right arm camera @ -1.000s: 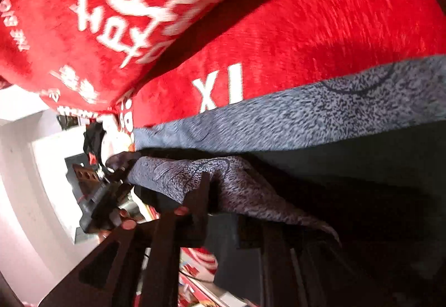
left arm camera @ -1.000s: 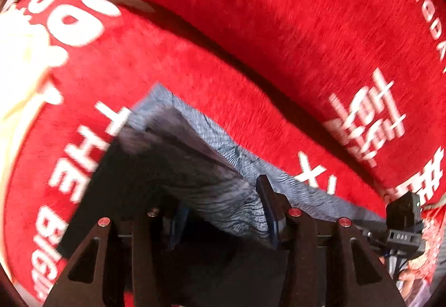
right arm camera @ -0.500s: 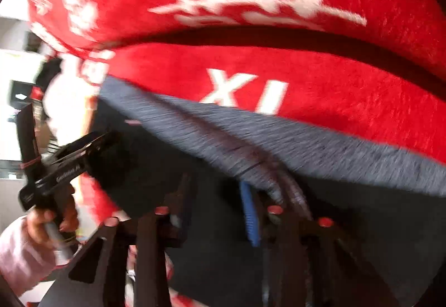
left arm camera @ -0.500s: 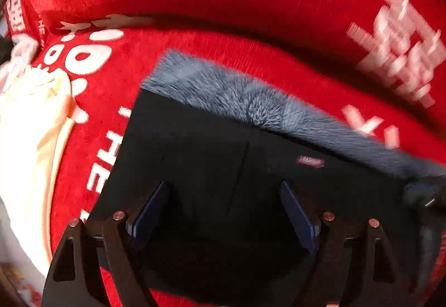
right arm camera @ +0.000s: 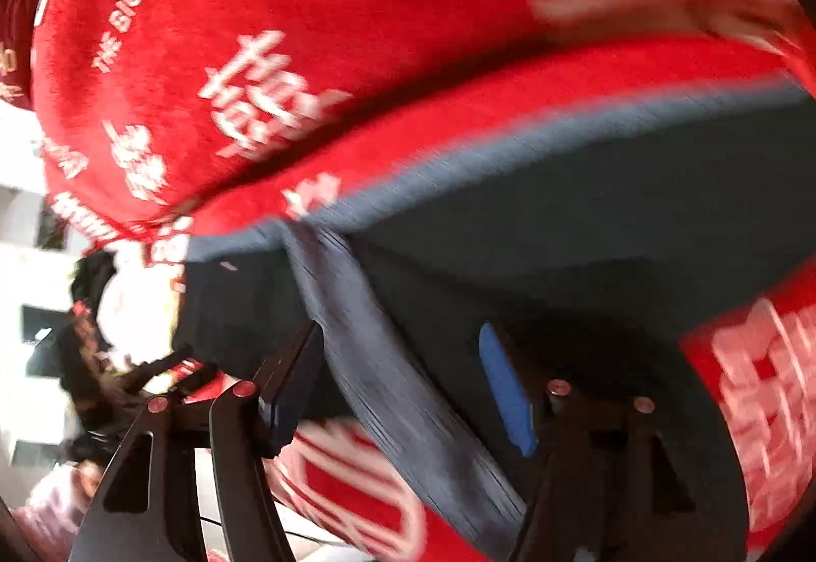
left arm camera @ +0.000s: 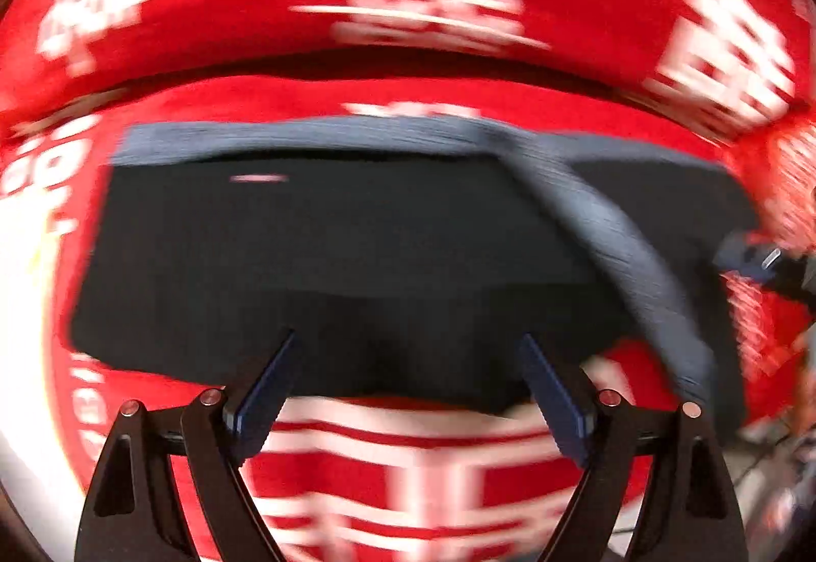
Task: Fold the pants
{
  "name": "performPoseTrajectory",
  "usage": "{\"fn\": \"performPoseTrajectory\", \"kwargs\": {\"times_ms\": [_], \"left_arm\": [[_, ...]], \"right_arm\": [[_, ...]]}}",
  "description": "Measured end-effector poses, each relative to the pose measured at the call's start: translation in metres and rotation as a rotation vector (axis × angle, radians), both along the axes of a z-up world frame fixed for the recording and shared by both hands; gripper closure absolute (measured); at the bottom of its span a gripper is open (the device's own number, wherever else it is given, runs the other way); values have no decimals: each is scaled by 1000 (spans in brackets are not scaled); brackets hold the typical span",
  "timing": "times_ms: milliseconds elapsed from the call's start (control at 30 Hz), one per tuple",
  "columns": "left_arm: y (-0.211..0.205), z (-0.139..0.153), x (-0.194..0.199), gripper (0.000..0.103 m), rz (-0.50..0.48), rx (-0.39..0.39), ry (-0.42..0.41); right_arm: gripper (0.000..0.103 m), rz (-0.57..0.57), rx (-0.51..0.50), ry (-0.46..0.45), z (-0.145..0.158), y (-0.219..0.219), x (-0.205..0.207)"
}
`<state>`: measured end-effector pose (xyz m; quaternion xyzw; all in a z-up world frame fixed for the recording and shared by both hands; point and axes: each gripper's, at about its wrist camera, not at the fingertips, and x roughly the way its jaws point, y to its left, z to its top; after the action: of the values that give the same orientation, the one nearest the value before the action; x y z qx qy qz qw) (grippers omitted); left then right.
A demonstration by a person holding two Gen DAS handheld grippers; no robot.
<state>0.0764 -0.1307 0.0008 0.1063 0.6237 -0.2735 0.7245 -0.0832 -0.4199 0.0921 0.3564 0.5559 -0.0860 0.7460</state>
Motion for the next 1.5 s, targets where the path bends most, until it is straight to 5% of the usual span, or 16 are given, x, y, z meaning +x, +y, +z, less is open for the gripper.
{"fn": "performPoseTrajectory", "kwargs": {"times_ms": [267,400,700,800,833,933,1000,1033,1300,1467,1500], "left_arm": [[-97,-7,-88,16,-158,-202,188],[-116,-18,-117,16,-189,-181,208],[-139,-44,-138,16,-206,-122,218],[-146,-48,-143,16,-198,-119,235],[-149,-49,-145,16,-197,-117,238],[-156,-52,-151,18,-218,-98,233],[-161,-49,-155,63,-245,-112,234],[-164,-49,-155,68,-252,-109,249],[-197,21,-121,68,-196,-252,171],[-245,51,-78,67,-191,-277,56],[-252,53,-72,55,-183,-273,39]], "right_arm": [[35,-238,-42,107,-4,19,-199],[35,-351,-37,160,-23,26,-264],[36,-436,18,208,-53,14,-327],[37,-390,41,188,-61,6,-326],[45,-375,52,181,-64,4,-324],[97,-358,195,169,-79,5,-318],[98,-347,198,146,-70,2,-318],[98,-337,181,128,-58,-1,-316],[100,-253,-7,-94,61,-95,-257],[100,-202,-150,-163,101,-180,-190],[100,-185,-176,-167,105,-197,-174]]}}
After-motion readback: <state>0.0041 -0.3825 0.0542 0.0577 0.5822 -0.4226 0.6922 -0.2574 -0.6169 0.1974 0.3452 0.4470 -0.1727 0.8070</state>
